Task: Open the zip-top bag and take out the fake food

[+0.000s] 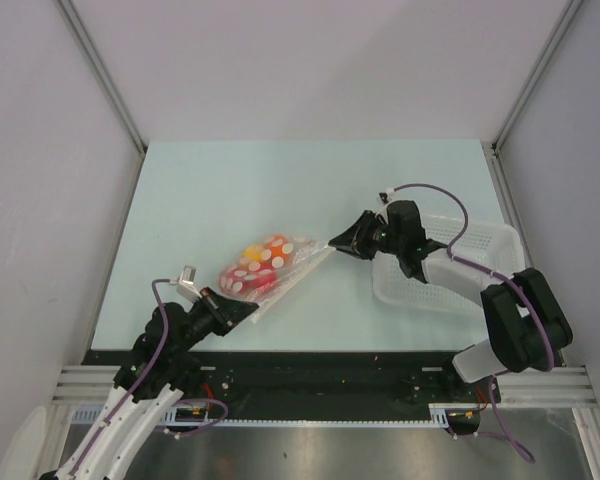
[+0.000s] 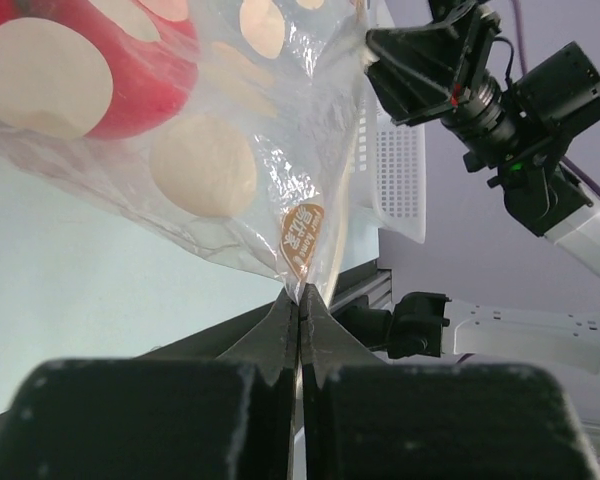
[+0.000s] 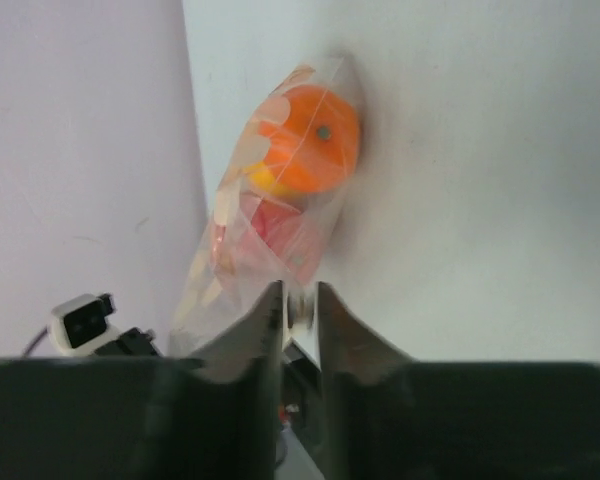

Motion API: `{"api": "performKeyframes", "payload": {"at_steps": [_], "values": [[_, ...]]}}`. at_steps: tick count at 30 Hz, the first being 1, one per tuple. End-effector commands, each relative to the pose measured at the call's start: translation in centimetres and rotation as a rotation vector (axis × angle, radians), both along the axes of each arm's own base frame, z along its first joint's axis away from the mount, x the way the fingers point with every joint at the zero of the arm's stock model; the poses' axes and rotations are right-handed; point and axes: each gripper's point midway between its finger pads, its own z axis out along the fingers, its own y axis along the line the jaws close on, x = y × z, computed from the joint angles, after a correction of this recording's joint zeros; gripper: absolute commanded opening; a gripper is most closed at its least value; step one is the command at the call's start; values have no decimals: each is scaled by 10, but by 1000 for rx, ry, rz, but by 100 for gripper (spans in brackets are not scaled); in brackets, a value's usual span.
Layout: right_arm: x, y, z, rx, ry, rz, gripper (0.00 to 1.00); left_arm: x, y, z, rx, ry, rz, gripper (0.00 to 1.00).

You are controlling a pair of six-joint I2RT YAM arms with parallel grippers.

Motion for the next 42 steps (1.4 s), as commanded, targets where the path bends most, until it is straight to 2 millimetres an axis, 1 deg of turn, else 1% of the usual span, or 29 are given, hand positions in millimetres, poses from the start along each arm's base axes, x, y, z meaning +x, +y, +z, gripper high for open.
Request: {"api": "performKeyframes", "payload": {"at_steps": [1,2,3,4,5,6,7,8,9,10,11,12,13,14,15,16,17,18,19,20,21,22,24,25,28,33,38,42], "values": [[25,-13,22,-56,-92,-33,38,-8,6,38,-84,-130,7,0],[19,-11,25,-59,-104,-17,47,-8,4,42,-99,-141,2,0],[12,-12,42,-56,-152,-27,61,-7,2,42,-110,-132,-3,0],[1,-15,33,-91,-129,-31,66,-6,1,39,-116,-125,-6,0],[-12,-11,33,-113,-141,-17,71,-7,-2,42,-134,-131,-23,0],[-17,-15,34,-129,-153,-45,76,-7,-4,42,-147,-120,-28,0],[-32,-20,31,-122,-160,-48,76,-6,-6,40,-153,-114,-31,0],[-43,-15,33,-106,-171,-36,77,-6,-7,41,-164,-120,-35,0],[-51,-15,30,-88,-161,-37,76,-6,-8,42,-174,-115,-37,0],[-59,-14,43,-57,-202,-35,76,-6,-8,42,-180,-114,-40,0],[-65,-17,30,-69,-189,-51,75,-7,-9,43,-185,-113,-42,0],[-72,-10,35,-40,-209,-34,72,-7,-9,44,-191,-114,-45,0],[-76,-7,37,-20,-217,-25,67,-8,-9,46,-191,-115,-45,0],[-80,-4,32,-15,-216,-15,61,-9,-9,47,-193,-114,-46,0],[-83,3,35,3,-230,-1,53,-9,-8,47,-191,-114,-45,0],[-84,7,34,8,-235,6,47,-9,-8,48,-190,-116,-43,0],[-84,12,28,1,-226,17,42,-10,-7,47,-184,-112,-41,0],[-82,18,34,19,-244,21,37,-10,-7,48,-182,-112,-41,0],[-86,25,35,29,-243,38,37,-11,-6,49,-183,-115,-39,0],[-86,30,26,21,-228,49,37,-11,-6,49,-182,-113,-39,0],[-86,36,32,45,-247,56,37,-11,-5,48,-180,-113,-36,0],[-90,43,31,55,-242,71,37,-11,-5,46,-178,-108,-38,0],[-91,50,28,51,-240,79,37,-11,-5,46,-181,-105,-38,0],[-93,55,30,53,-245,87,36,-11,-5,45,-182,-101,-35,0],[-93,59,30,64,-250,88,37,-11,-6,45,-189,-99,-40,0],[-92,63,37,83,-261,82,37,-11,-6,45,-189,-99,-40,0],[-91,66,34,91,-251,82,37,-13,-6,45,-190,-100,-43,0],[-87,68,38,103,-255,76,37,-14,-5,47,-191,-103,-43,0]]}}
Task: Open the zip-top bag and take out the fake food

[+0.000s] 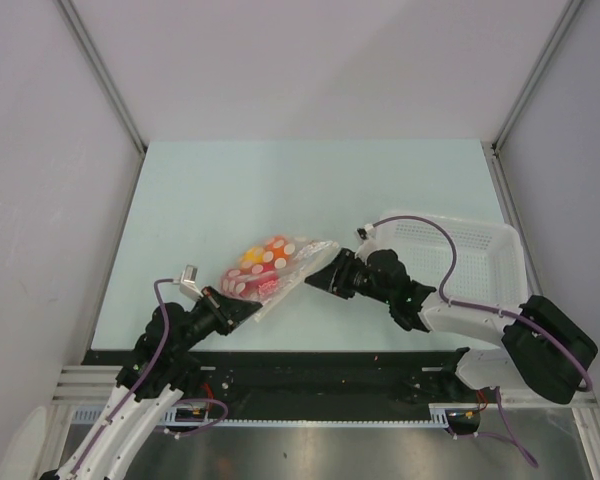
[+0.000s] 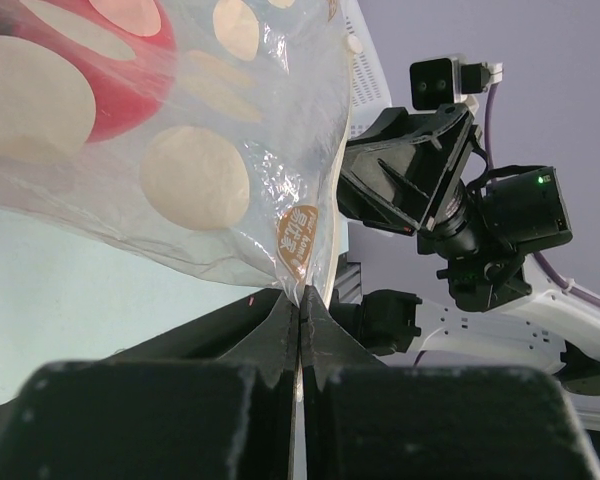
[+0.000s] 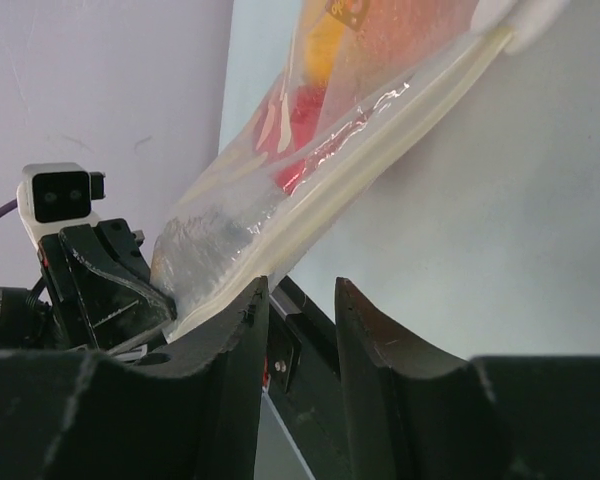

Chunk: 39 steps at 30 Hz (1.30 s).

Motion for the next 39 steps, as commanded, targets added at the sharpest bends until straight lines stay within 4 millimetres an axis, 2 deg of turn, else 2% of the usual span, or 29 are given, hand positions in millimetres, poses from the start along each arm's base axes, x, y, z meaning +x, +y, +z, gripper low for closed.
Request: {"api": "performKeyframes", "payload": {"at_steps": [1,11,16,18,20,22,23,25,26,27,28,29,30,32,33,34,38,39], "values": [[14,12,32,79,-63,-20,37,-13,4,39,-113,-113,-13,0],[17,20,36,131,-40,-19,38,-16,4,40,-105,-114,-19,0],[26,27,30,146,3,-55,38,-17,6,37,-81,-107,-17,0],[29,31,33,155,2,-64,36,-19,8,38,-65,-119,-20,0],[32,34,39,169,-13,-70,24,-21,8,36,-40,-120,-29,0],[28,37,44,168,-29,-54,16,-26,15,35,13,-116,-20,17],[29,38,45,153,-27,-52,8,-28,17,35,39,-112,-22,40],[26,37,46,128,-37,-39,0,-34,27,50,96,-169,-18,54],[24,35,44,101,-28,-36,0,-35,30,55,120,-187,-10,60],[25,35,50,94,-43,-32,0,-38,35,74,126,-238,0,62],[24,36,51,69,-58,-12,0,-36,38,82,168,-297,1,63],[20,33,42,12,-33,-1,0,-35,39,91,189,-333,1,62],[23,37,54,10,-50,11,0,-27,33,101,224,-346,-22,60],[17,39,52,-37,-54,51,0,-22,20,101,314,-369,-130,53],[16,39,55,-39,-59,61,0,-12,12,102,360,-340,-172,52],[17,40,59,-43,-68,63,0,-4,12,98,429,-353,-187,52],[15,41,59,-57,-62,89,0,24,9,111,572,-427,-202,57],[15,43,58,-58,-57,102,0,31,2,109,621,-442,-246,58]]}}
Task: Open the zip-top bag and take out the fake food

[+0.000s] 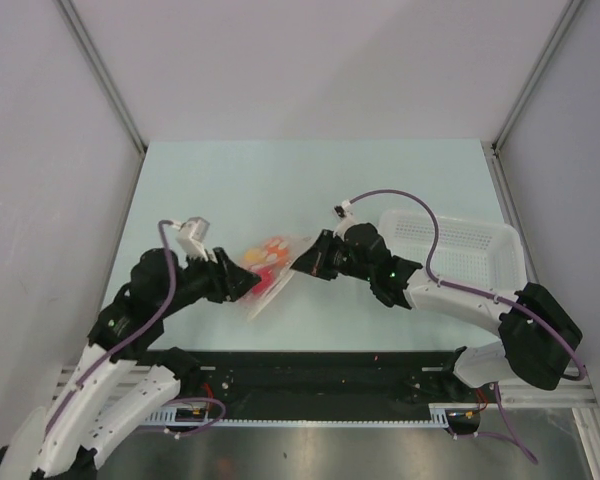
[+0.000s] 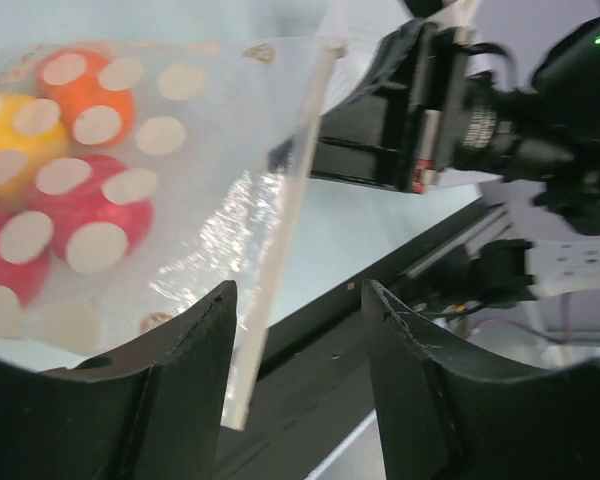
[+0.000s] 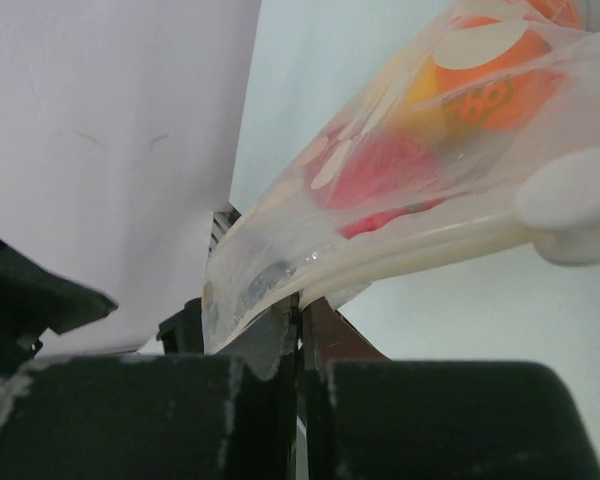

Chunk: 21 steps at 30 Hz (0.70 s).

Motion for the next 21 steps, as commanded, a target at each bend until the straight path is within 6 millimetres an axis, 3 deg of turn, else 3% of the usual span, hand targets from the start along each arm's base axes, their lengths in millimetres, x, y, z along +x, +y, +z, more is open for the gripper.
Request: {"api": "performKeyframes", "payload": {"at_steps": [1,4,5,7,10,14,21], "values": [[-6,3,12,-19,-32,63,0,23,-7,4,225,-148,-100,59],[-6,5,7,-25,-22,74,0,37,-19,-9,401,-160,-136,61],[-4,4,8,-23,-22,70,0,44,-14,-12,467,-172,-95,61],[-5,5,7,-22,-19,79,0,43,-27,-15,531,-193,-147,64],[-6,5,6,-23,-17,87,0,48,-37,-17,568,-227,-152,66],[-8,2,6,-22,-14,88,0,58,-45,-40,682,-189,-162,67],[-11,-8,3,-26,-9,78,0,70,-58,-59,751,-150,-192,70]]}}
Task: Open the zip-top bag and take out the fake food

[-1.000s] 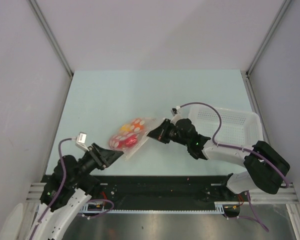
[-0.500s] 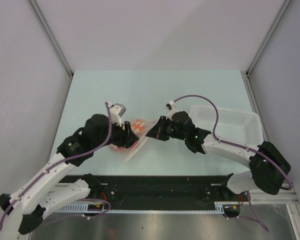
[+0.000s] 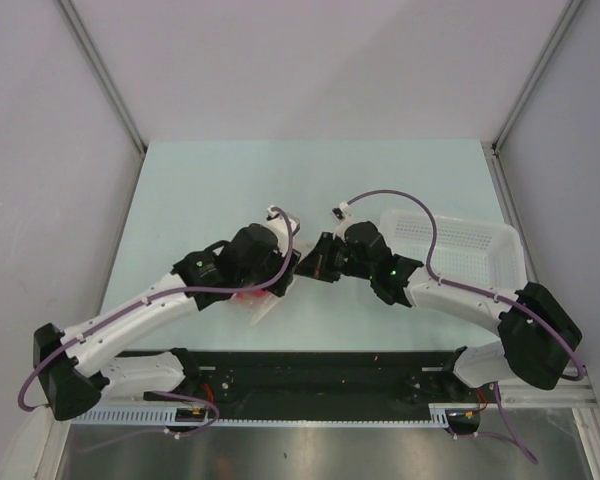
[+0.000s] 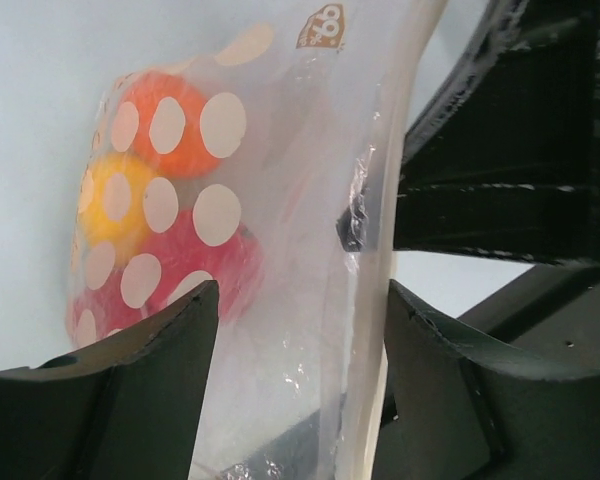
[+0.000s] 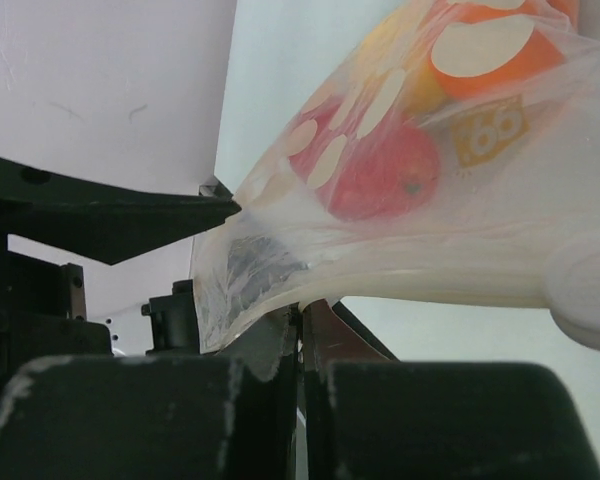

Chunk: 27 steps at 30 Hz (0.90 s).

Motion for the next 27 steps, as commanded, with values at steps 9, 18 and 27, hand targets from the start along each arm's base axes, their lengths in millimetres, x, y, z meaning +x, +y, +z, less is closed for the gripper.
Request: {"api": "performKeyframes", "payload": {"at_steps": [9,18,27], "values": [[-3,-45,-37,-191,-33,-59,0,45,30,35,53,-126,182,0],[-18,-92,-107,-473,60,-119,0,54,56,80,-53,-265,314,0],[-19,-71,-61,-472,-65,-92,15,33,-1,71,-249,-133,95,0]]}}
